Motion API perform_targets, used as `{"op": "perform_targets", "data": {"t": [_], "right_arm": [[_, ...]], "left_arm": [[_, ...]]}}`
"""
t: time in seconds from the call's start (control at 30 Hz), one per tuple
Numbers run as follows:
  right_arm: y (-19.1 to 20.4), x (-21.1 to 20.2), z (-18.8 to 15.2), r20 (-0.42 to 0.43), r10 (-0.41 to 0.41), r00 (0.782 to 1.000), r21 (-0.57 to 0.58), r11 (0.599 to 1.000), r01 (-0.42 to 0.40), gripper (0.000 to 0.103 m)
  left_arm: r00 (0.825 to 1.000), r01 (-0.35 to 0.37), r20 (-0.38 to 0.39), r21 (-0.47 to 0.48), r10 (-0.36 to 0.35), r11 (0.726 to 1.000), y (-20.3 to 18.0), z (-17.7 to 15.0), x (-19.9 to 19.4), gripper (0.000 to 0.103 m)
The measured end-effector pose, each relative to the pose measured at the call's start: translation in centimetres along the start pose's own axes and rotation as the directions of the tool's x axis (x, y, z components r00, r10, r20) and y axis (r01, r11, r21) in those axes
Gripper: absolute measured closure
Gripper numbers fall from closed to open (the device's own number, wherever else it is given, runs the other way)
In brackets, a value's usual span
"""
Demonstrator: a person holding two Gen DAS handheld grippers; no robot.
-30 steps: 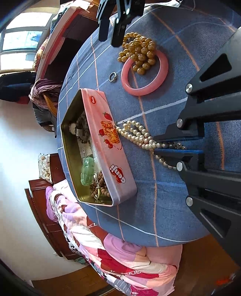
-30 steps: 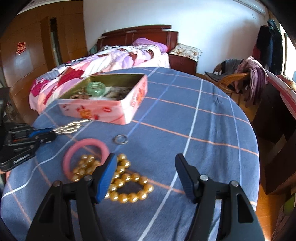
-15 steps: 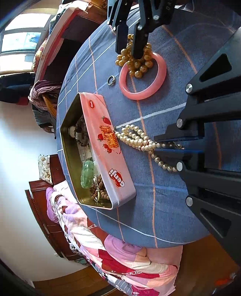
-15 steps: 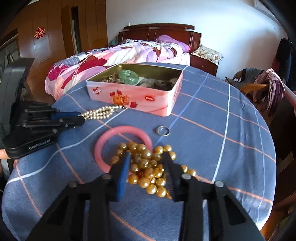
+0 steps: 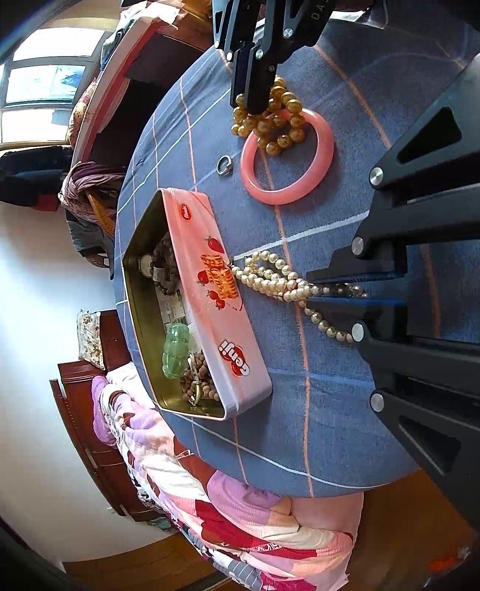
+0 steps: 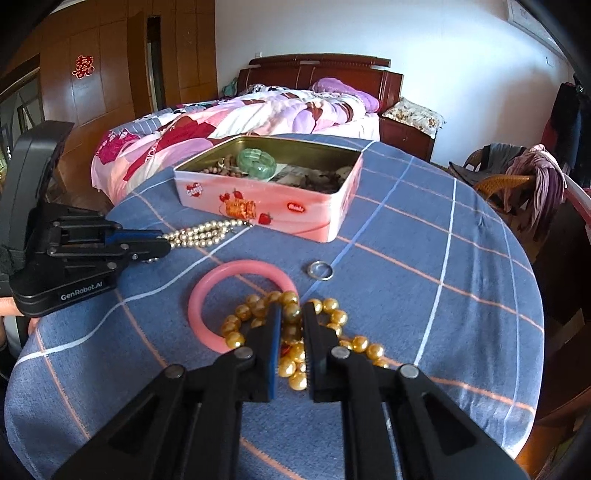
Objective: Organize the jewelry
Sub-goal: 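Grasp the gold bead bracelet with the right tool while the left holds the pearls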
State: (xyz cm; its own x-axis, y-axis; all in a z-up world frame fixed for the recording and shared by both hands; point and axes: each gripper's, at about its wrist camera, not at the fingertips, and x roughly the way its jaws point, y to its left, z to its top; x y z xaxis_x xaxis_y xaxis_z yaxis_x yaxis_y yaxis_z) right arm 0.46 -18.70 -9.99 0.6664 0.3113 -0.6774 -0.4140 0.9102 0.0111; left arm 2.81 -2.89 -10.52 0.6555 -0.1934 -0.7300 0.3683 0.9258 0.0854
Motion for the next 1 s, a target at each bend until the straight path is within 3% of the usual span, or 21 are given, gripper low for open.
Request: {"op": "perform_targets", "data": {"t": [1.0], "right_arm": [[-0.9, -2.5, 1.7, 0.093, -0.022, 0.995, 0.021, 1.0, 0.02, 0.09]], "left_arm": [[0.996, 0.019, 0.093, -0.016, -0.017, 1.0, 0.5, 1.5, -3.6, 0.097]]}}
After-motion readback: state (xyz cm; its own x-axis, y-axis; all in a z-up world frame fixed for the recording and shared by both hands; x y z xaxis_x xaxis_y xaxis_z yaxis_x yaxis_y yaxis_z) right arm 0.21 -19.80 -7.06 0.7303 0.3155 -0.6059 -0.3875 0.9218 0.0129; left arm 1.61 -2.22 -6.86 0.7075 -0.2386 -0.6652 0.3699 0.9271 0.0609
